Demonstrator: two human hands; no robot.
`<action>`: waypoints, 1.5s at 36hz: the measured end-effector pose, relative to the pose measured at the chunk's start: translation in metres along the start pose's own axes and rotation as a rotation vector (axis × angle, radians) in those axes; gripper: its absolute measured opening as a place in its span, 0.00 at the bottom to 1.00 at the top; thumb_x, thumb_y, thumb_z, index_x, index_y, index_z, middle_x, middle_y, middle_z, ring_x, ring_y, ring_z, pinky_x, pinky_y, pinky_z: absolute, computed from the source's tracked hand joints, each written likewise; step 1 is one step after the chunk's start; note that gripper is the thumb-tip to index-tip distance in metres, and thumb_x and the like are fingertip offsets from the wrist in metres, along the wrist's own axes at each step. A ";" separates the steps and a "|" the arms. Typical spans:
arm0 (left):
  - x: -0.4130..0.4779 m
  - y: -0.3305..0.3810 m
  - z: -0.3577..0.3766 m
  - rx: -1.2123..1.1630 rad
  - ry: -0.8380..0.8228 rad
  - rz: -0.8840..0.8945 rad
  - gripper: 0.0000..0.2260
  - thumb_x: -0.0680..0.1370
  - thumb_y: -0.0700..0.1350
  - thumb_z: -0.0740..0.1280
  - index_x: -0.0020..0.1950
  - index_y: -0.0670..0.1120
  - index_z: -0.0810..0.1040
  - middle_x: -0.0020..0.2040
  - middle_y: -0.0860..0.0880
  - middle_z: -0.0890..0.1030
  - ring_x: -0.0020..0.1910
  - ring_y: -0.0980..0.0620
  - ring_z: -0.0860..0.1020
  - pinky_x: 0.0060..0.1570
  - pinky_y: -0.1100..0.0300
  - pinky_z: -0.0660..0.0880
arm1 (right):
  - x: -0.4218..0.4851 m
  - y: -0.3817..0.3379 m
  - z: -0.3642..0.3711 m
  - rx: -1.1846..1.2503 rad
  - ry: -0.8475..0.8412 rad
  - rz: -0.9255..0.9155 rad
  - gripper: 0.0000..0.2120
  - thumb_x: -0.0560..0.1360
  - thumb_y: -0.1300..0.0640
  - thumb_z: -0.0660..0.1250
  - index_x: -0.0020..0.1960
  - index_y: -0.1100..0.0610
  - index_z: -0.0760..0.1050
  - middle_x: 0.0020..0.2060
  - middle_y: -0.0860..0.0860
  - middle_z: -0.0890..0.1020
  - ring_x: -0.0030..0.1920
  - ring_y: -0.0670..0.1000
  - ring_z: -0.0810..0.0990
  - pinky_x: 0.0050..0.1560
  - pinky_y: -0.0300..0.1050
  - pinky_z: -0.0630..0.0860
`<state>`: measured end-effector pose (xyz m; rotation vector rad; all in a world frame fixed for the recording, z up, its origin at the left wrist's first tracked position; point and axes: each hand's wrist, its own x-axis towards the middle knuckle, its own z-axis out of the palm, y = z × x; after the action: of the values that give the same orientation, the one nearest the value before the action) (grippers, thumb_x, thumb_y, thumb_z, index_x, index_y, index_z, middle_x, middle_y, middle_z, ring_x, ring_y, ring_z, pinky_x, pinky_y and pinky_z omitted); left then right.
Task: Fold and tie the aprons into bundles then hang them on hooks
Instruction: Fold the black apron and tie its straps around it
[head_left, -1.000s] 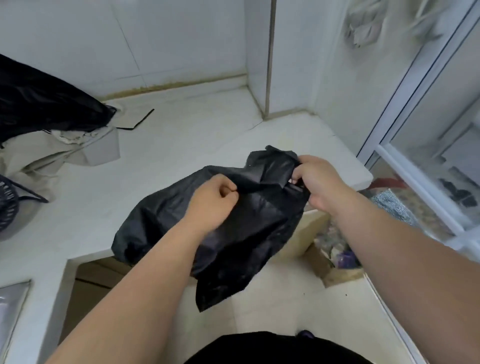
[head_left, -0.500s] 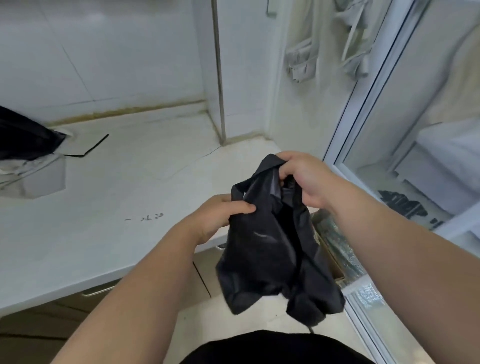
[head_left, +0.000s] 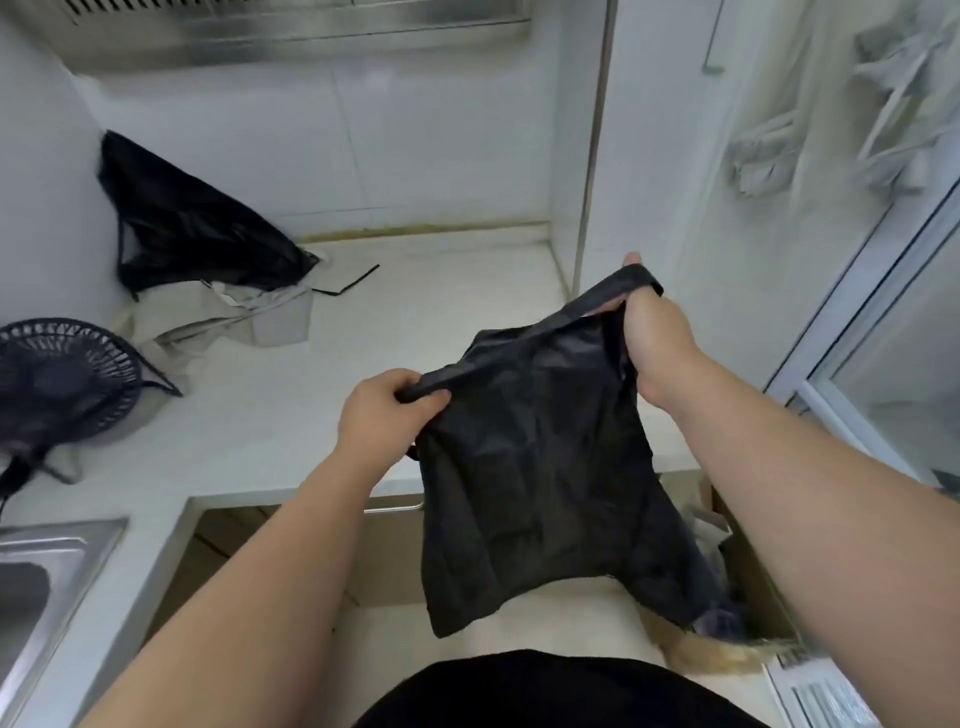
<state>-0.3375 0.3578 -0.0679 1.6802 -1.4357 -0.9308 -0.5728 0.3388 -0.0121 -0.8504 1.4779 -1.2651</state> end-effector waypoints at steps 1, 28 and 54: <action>-0.003 -0.003 -0.006 -0.078 0.053 0.006 0.06 0.72 0.46 0.73 0.41 0.44 0.80 0.36 0.46 0.81 0.34 0.46 0.79 0.35 0.42 0.80 | -0.004 -0.002 0.007 0.034 -0.038 0.029 0.17 0.80 0.43 0.55 0.42 0.53 0.74 0.36 0.49 0.77 0.37 0.49 0.77 0.36 0.41 0.72; -0.034 -0.013 0.014 -0.339 -0.560 -0.562 0.25 0.76 0.68 0.56 0.55 0.47 0.74 0.43 0.47 0.76 0.37 0.49 0.75 0.44 0.54 0.68 | -0.065 -0.012 0.055 -0.118 -0.584 0.263 0.27 0.80 0.43 0.55 0.31 0.60 0.69 0.20 0.52 0.72 0.21 0.50 0.73 0.25 0.36 0.69; -0.001 0.012 -0.005 -0.172 0.162 0.095 0.04 0.74 0.45 0.73 0.46 0.46 0.81 0.43 0.48 0.83 0.46 0.46 0.82 0.51 0.49 0.79 | -0.020 0.010 -0.021 -0.960 -0.005 -0.232 0.14 0.77 0.54 0.64 0.34 0.55 0.67 0.36 0.54 0.75 0.41 0.57 0.75 0.40 0.44 0.69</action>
<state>-0.3391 0.3578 -0.0554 1.5112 -1.2786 -0.8216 -0.5862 0.3659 -0.0179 -1.6709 2.0415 -0.6432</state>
